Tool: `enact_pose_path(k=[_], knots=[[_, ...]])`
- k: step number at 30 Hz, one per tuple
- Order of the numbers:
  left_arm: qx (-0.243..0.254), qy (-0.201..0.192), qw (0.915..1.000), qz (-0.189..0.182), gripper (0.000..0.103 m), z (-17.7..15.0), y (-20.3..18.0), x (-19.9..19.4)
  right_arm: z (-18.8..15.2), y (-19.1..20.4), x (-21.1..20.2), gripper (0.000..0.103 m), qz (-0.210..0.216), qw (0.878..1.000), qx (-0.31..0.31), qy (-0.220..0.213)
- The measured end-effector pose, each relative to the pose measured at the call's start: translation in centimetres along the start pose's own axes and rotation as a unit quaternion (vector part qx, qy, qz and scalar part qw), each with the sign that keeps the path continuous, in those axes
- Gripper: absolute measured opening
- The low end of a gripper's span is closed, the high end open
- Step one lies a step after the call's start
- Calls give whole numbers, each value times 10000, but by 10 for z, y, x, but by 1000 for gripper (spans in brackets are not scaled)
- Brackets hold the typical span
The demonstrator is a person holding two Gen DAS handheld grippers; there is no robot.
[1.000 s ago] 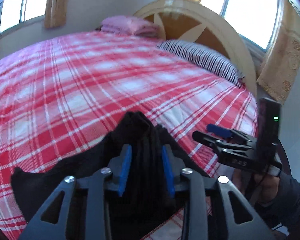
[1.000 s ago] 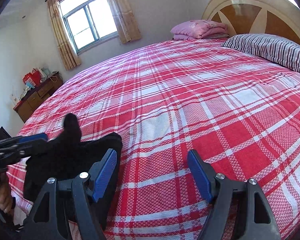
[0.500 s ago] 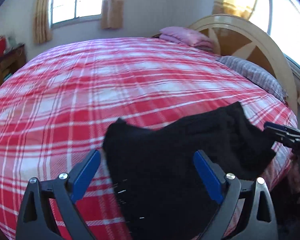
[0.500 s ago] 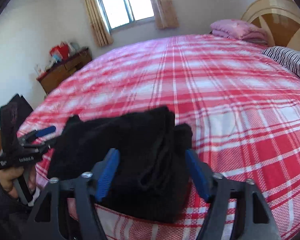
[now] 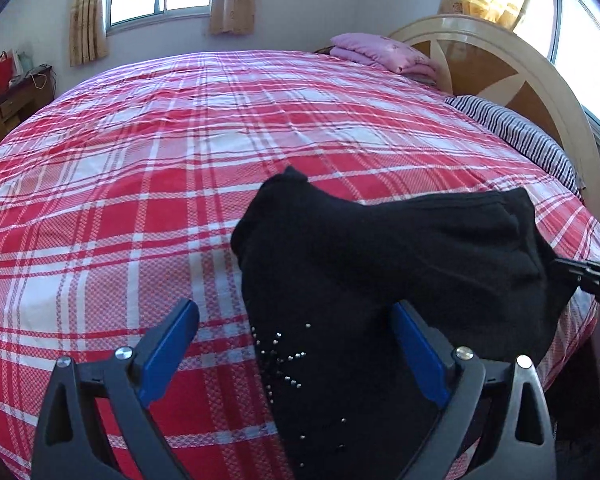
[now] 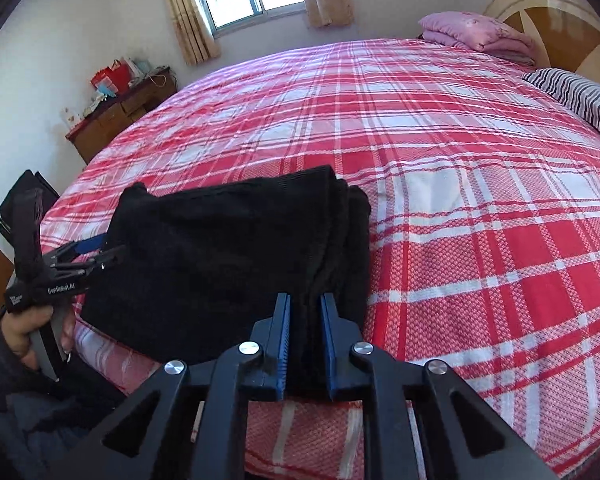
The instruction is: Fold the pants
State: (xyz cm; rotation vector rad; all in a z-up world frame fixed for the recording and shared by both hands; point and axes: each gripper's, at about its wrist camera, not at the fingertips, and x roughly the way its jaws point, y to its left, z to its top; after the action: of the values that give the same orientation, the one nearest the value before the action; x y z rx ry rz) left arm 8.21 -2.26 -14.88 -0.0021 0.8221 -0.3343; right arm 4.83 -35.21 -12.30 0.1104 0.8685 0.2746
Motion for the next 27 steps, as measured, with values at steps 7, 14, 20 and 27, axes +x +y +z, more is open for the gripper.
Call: enact_pose_path(k=[7, 14, 20, 27], knots=[[-48, -41, 10000, 26, 100, 0, 2, 0, 14, 4, -26, 49, -436, 9976, -12, -536], [-50, -42, 9999, 100, 102, -1, 0, 0, 35, 38, -1, 56, 238, 9973, -449, -538], [-126, -10, 9999, 26, 103, -2, 3, 3, 37, 33, 43, 56, -92, 9982, -590, -15], [-63, -6, 9999, 100, 103, -2, 1, -5, 26, 35, 8, 57, -82, 9981, -571, -229]])
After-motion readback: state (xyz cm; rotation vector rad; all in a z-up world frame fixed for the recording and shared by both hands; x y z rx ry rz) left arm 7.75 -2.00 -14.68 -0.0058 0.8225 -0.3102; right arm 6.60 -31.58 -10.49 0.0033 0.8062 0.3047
